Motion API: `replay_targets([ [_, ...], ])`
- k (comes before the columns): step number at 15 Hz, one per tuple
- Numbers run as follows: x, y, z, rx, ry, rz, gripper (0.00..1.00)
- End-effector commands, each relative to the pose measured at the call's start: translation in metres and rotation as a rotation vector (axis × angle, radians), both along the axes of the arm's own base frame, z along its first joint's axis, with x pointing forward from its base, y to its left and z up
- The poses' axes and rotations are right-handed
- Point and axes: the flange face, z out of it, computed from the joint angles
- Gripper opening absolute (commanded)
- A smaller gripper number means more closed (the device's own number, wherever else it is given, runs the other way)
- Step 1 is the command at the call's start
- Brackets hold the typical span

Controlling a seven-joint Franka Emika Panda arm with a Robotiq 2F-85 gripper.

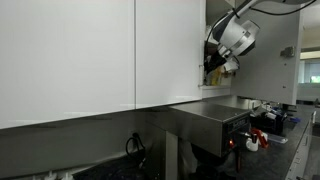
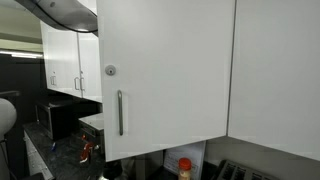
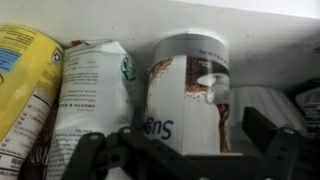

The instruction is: Open the right door on the third upper cabinet from the left, remove the container of sugar from the cabinet and place it on top of the coffeemaker

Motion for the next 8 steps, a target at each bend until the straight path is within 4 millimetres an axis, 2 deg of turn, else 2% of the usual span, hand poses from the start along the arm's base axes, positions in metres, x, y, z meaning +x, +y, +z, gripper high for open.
replay_targets([
  [1, 0.0016, 0.0004, 0.0005, -0.014, -0.028, -0.003, 1.00],
  [8, 0.0043, 0.0006, -0.0062, -0.010, -0.047, -0.017, 1.00],
])
